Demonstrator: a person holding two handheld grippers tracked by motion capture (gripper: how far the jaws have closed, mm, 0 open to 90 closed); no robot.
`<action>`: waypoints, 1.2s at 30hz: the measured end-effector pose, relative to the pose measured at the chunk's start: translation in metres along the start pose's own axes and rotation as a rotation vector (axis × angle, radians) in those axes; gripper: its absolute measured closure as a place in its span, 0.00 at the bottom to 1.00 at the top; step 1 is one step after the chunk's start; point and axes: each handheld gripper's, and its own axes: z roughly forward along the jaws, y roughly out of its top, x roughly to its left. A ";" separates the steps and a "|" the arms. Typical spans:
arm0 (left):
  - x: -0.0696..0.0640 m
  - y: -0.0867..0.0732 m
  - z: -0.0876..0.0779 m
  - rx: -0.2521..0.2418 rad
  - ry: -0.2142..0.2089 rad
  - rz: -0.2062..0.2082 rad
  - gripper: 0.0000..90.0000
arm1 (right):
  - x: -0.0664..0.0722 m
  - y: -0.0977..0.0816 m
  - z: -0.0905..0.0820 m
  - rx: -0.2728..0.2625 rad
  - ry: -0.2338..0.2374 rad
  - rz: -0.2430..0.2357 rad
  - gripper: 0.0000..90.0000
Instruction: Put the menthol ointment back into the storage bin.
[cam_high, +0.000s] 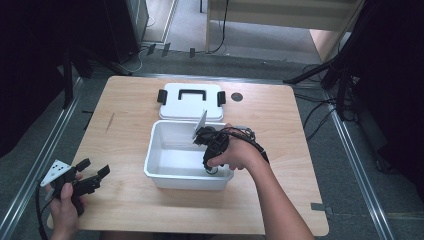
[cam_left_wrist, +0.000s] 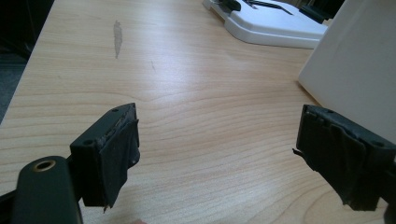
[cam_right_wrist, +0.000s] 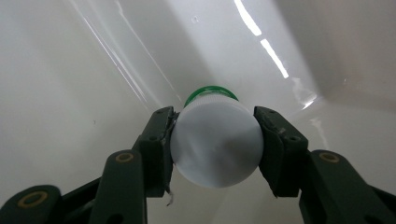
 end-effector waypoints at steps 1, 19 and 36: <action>0.000 0.000 0.000 0.001 0.000 0.000 0.16 | 0.000 0.000 0.000 -0.005 -0.001 -0.004 0.57; 0.000 0.000 0.000 0.003 0.000 0.000 0.16 | 0.006 0.003 0.021 0.051 -0.028 -0.067 0.57; 0.000 0.000 0.000 0.002 0.002 0.000 0.16 | 0.011 0.004 0.027 0.092 -0.064 -0.104 0.57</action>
